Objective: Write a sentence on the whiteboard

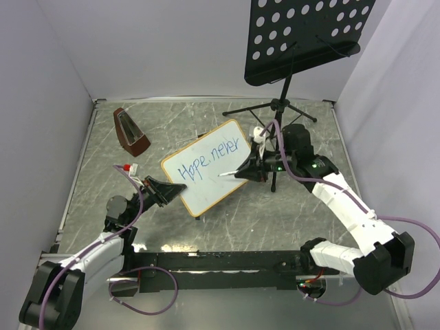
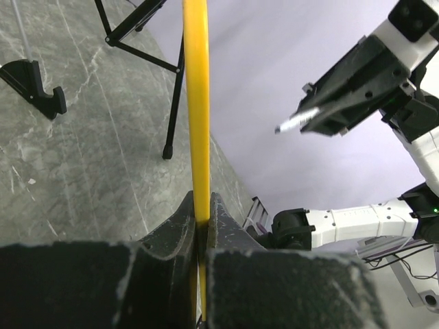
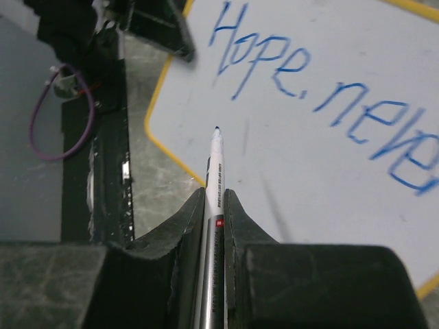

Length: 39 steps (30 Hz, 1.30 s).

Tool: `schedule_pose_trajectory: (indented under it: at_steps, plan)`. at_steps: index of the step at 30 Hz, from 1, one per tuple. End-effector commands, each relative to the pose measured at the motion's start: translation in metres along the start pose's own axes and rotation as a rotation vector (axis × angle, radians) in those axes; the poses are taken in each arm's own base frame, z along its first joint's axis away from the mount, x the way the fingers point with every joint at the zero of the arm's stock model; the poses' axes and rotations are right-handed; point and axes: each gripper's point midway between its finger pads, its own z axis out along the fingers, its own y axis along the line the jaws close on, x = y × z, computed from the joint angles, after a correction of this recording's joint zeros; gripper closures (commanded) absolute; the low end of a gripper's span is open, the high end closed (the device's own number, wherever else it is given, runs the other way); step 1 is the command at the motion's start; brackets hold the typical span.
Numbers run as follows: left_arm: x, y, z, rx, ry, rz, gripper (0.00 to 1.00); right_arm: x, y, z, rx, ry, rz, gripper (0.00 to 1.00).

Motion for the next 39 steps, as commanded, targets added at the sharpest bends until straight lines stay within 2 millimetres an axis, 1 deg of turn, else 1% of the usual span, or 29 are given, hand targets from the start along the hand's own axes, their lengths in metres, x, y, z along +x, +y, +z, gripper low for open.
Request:
schedule_pose_trajectory:
  at_steps: [1,6,10,39]
  plan:
    - [-0.008,-0.017,-0.011,0.083,-0.088,0.047,0.99,-0.006,0.023,0.003,-0.072,-0.01,-0.089,1.0]
    - [-0.007,-0.016,-0.012,0.075,-0.091,0.046,0.99,0.001,0.031,0.013,-0.097,0.014,-0.112,1.0]
    - [-0.009,-0.016,-0.013,0.075,-0.101,0.045,0.99,0.003,0.034,0.017,-0.107,0.022,-0.121,1.0]
    - [-0.007,-0.014,-0.014,0.073,-0.096,0.03,0.99,0.01,0.031,0.025,-0.088,0.048,-0.129,1.0]
